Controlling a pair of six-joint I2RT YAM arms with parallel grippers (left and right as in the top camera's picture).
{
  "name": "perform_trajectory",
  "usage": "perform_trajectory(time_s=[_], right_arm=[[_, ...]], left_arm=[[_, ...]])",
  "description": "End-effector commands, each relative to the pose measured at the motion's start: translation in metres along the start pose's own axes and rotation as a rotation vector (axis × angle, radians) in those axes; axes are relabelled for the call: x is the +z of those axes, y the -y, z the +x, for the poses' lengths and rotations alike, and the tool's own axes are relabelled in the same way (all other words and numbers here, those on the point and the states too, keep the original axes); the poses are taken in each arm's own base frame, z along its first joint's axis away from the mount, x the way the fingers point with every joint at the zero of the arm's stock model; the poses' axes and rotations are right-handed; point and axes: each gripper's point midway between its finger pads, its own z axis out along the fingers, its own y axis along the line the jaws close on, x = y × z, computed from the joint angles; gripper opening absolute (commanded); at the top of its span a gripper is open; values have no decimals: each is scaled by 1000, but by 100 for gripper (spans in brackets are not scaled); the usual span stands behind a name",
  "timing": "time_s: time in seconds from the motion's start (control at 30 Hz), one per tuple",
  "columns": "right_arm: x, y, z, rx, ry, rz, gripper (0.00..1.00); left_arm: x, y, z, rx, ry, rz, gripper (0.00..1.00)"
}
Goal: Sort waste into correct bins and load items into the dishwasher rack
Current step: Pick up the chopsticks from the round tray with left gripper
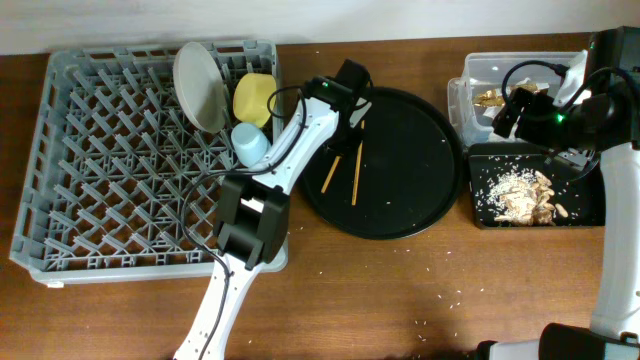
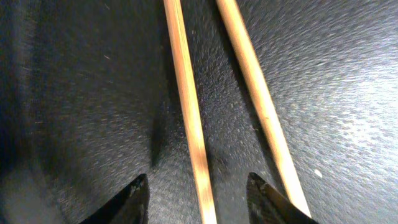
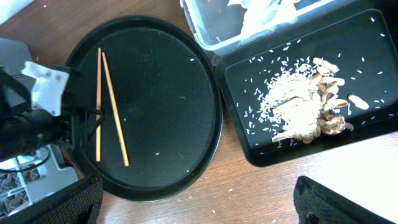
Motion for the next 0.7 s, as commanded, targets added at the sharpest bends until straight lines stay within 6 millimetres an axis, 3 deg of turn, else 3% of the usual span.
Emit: perform_trajectory(time_s=[0.0, 0.1, 0.13, 0.17, 0.27, 0.33, 0.47, 0.53, 0.57, 0.6, 0.67], right_arm=[[-2, 2, -3, -9, 13, 10, 99], [-2, 2, -3, -9, 13, 10, 98], [-2, 2, -3, -9, 13, 10, 99], [-2, 2, -3, -9, 13, 10, 98], [-2, 2, -3, -9, 13, 10, 98], [-2, 2, -3, -9, 13, 10, 99], [-2, 2, -3, -9, 13, 10, 98], [-2, 2, -3, -9, 13, 10, 99], [-2, 2, -3, -9, 13, 10, 98], [-2, 2, -3, -9, 13, 10, 98], [-2, 2, -3, -9, 13, 10, 99]], left_arm=[[25, 4, 10, 6, -48, 0, 38], [25, 4, 10, 6, -49, 0, 20], [25, 4, 10, 6, -49, 0, 7], [25, 4, 10, 6, -49, 0, 1], [25, 4, 11, 6, -50, 1, 1], [10, 4, 7, 5, -47, 0, 1], [-74, -4, -23, -14, 79, -9, 1], [-132, -14, -37, -25, 199, -49, 1], [-149, -21, -36, -37, 227, -80, 1], [-174, -38, -30, -103, 252, -153, 1], [-207, -59, -10, -156, 242, -206, 1]])
